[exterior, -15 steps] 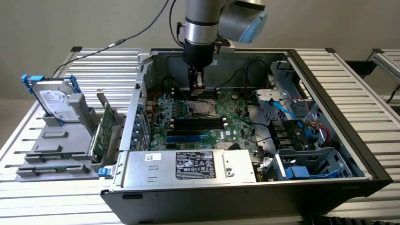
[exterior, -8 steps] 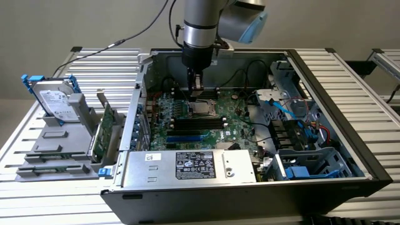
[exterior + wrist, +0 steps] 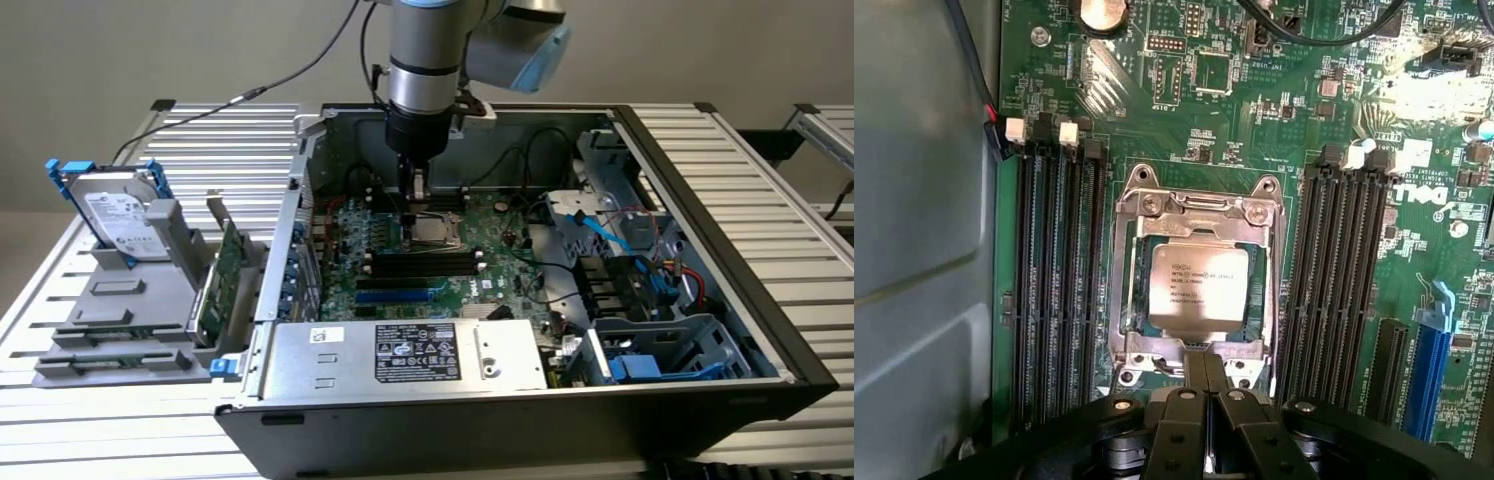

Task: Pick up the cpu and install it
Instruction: 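Close the cpu cover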

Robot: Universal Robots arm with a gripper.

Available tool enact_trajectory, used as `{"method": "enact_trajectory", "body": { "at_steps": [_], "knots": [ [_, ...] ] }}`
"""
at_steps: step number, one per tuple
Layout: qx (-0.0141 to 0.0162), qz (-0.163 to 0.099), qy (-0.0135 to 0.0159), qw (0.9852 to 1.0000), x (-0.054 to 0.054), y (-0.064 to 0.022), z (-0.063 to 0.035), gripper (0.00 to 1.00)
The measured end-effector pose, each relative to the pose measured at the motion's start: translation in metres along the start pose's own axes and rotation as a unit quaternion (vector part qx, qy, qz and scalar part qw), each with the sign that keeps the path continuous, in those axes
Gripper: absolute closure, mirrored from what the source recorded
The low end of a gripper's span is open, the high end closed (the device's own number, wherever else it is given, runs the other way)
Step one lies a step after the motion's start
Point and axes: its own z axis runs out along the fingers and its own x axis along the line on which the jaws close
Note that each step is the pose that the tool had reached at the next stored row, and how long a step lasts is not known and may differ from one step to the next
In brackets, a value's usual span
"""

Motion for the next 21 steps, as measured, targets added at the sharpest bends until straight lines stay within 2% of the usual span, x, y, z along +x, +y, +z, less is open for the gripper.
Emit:
{"method": "enact_trajectory", "body": {
  "at_steps": [3, 7, 21],
  "knots": [
    [-0.0001, 0.002, 0.0054, 1.0000, -0.002, -0.0021, 0.0016, 0.89],
    [-0.0004, 0.003, 0.0093, 1.0000, -0.002, -0.0033, 0.0032, 0.89],
    [-0.0006, 0.004, 0.0139, 0.9999, -0.002, -0.0047, 0.0111, 0.89]
  ]
}}
